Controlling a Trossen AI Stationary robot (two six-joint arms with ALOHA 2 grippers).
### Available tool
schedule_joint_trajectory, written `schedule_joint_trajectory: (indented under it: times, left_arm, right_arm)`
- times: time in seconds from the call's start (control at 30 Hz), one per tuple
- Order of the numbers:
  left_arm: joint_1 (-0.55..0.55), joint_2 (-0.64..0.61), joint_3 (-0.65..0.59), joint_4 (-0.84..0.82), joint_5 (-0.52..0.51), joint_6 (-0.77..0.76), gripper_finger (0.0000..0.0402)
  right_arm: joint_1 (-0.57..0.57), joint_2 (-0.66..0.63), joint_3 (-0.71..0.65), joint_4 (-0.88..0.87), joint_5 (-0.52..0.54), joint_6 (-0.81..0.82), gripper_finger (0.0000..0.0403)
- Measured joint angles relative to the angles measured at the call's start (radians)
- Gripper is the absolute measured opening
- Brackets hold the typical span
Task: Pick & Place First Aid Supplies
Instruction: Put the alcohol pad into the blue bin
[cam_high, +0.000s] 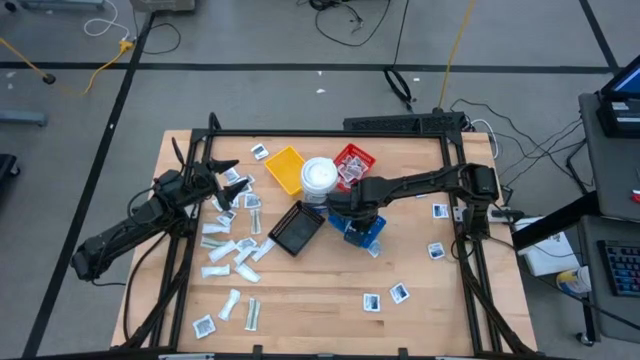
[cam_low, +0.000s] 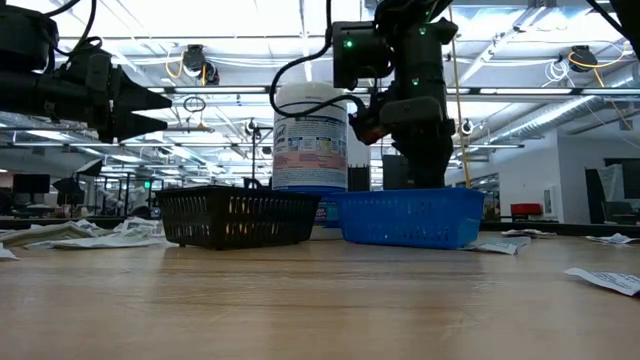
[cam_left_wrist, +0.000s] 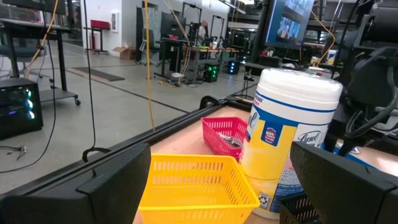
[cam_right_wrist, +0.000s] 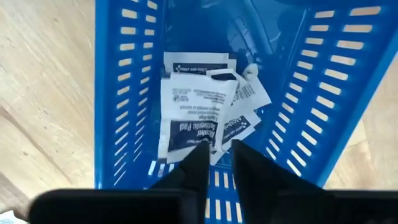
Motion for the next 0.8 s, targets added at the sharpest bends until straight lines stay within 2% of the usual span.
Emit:
schedule_joint_trajectory:
  times: [0.17,0.3,0.43,0.8]
  left_arm:
    - [0.000,0.000,0.000,0.000,0.000,0.000,0.0392]
    - [0.000,0.000,0.000,0.000,0.000,0.000,0.0392]
    - [0.000,0.000,0.000,0.000,0.000,0.000,0.0392]
    - [0.000,0.000,0.000,0.000,0.000,0.000,0.0392]
  right_arm:
    - [0.000,0.000,0.000,0.005,0.000,0.000,0.0119]
    - [-0.001,-0.011,0.000,0.004,-0.001,0.006,0.0142]
    - [-0.007,-0.068,0.000,-0.003,-0.001,0.052,0.0148]
    - [-0.007,-0.199,0.000,-0.082,-0.021,0.053,0.0137]
